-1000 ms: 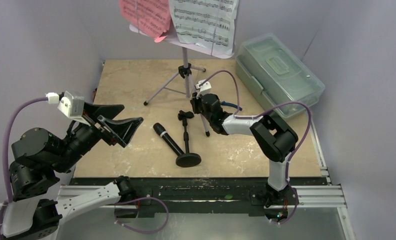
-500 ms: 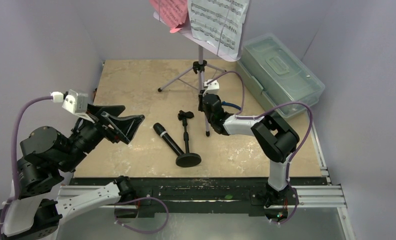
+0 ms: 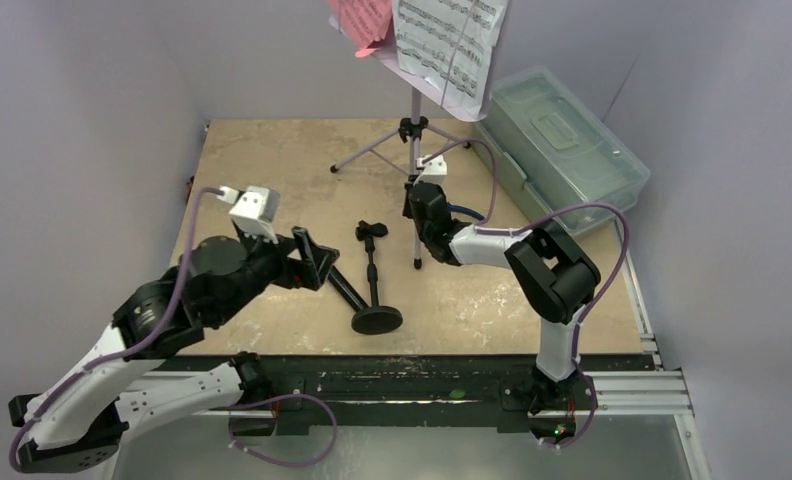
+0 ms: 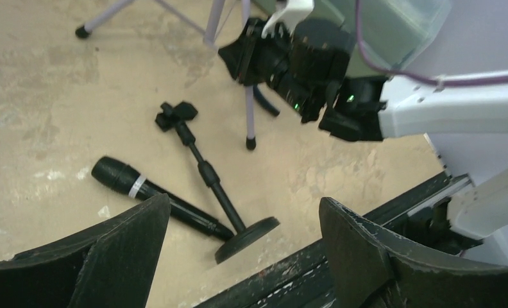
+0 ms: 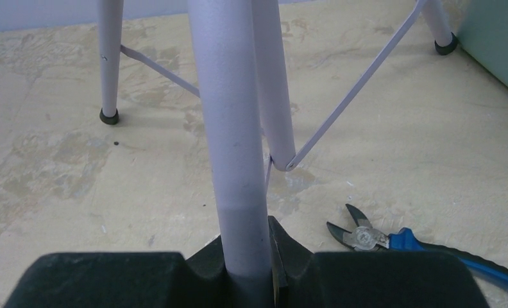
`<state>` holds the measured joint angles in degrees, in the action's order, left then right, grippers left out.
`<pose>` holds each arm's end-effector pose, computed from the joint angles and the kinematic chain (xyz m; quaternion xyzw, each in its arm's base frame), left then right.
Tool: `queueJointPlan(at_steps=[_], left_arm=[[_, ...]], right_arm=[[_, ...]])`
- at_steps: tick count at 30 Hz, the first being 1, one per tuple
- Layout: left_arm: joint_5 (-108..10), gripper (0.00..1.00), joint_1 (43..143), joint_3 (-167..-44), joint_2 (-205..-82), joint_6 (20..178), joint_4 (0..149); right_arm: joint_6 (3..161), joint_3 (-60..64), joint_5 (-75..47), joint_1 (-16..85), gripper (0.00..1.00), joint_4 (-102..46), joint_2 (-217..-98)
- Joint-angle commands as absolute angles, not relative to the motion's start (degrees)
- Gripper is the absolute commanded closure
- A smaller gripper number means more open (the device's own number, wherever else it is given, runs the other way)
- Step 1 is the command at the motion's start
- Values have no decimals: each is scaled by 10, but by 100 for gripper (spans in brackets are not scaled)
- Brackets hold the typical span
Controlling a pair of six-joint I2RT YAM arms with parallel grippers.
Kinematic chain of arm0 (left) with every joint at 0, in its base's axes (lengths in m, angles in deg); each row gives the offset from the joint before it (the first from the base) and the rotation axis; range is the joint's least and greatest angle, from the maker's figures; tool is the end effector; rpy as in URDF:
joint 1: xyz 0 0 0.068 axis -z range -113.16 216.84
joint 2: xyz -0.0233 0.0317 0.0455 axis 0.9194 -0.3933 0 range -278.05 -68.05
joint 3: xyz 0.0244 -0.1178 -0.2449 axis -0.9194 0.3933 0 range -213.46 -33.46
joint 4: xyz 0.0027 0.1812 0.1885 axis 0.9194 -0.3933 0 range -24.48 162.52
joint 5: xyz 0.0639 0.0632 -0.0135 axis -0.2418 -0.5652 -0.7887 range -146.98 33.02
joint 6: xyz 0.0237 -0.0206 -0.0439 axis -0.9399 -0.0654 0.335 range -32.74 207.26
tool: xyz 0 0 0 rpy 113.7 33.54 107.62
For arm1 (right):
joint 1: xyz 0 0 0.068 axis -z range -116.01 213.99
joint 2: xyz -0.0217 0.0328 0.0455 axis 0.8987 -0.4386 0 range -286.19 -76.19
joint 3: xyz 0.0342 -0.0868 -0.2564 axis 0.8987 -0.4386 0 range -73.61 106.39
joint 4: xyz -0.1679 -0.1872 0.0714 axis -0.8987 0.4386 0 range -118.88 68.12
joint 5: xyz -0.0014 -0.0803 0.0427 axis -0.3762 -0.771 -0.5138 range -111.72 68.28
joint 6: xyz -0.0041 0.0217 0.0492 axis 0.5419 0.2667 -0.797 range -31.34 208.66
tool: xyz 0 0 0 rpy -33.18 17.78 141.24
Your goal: Set up the instrument practice props
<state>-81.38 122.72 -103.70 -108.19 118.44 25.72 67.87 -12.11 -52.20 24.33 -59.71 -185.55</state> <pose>0.0694 -0.0761 0.4279 0.0445 0.7931 -0.2789 0.5397 0.3322 0.2518 0.1905 0.0271 0.7909 0.1062 0.6021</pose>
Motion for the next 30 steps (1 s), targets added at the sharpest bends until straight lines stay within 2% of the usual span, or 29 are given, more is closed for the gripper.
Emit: queueJointPlan(at_steps=[1,5,9,12,16,20,22,25,27,30], left_arm=[[-788,15,1226,-979,-1097,1234,287],[-780,14,1226,-927,-1101,1253,320],[-788,8,1226,-887,-1118,1268,333],[-804,7,1225,-865,-1134,1284,339],[-839,6,1225,-835,-1145,1310,359],[-863,3,1224,-808,-1160,1329,395],[-861,2,1223,-798,-1178,1318,424],[-851,2,1217,-810,-1229,1301,428],[-776,3,1217,-805,-1248,1246,456],[-733,2,1217,-783,-1224,1201,479]], right_arm=[[643,-125,-572,279,89,-538,-1871],[669,-139,-555,278,65,-537,-1842],[682,-148,-530,272,41,-490,-1782],[693,-163,-501,259,29,-448,-1726],[690,-194,-493,233,20,-378,-1637],[646,-241,-475,209,18,-310,-1543],[615,-276,-427,201,17,-307,-1505],[589,-358,-277,200,10,-372,-1448],[606,-422,-143,200,10,-448,-1423],[648,-487,33,200,8,-549,-1392]])
